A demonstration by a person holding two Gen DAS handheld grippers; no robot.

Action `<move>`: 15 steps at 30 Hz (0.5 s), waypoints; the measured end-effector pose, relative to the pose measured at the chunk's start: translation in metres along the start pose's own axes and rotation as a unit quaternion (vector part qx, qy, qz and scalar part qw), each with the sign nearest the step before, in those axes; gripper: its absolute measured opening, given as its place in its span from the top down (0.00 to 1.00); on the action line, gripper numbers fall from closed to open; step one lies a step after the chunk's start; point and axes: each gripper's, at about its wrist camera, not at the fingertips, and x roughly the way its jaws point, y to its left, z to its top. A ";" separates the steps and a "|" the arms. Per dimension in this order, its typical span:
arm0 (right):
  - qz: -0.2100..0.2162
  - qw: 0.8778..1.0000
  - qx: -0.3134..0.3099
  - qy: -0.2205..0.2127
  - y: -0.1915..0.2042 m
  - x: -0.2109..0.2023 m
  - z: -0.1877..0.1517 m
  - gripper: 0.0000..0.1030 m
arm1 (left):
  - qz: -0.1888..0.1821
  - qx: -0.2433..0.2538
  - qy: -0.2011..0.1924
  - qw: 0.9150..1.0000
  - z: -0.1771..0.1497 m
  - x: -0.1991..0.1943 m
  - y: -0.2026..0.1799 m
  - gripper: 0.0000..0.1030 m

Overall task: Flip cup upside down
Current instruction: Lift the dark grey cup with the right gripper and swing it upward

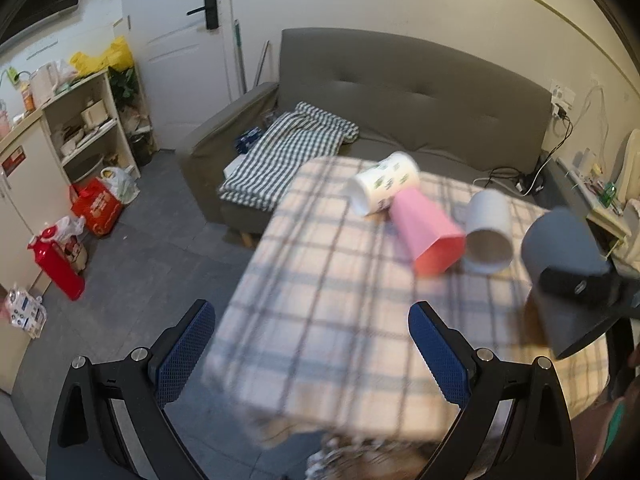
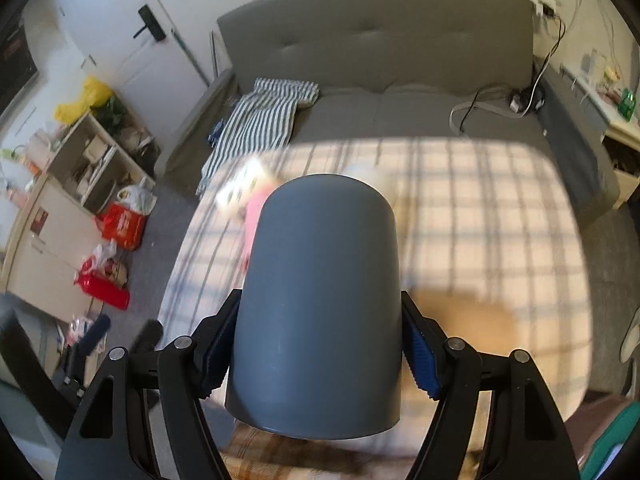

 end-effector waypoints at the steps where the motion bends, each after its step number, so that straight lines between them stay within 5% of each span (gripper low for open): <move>1: -0.002 1.000 0.000 0.006 0.005 0.009 -0.010 0.29 | 0.003 -0.001 0.002 1.000 -0.005 -0.001 0.006 0.03; 15: -0.048 0.997 -0.045 0.040 0.026 0.070 -0.051 0.29 | 0.016 -0.012 0.041 0.999 -0.033 0.019 0.029 0.03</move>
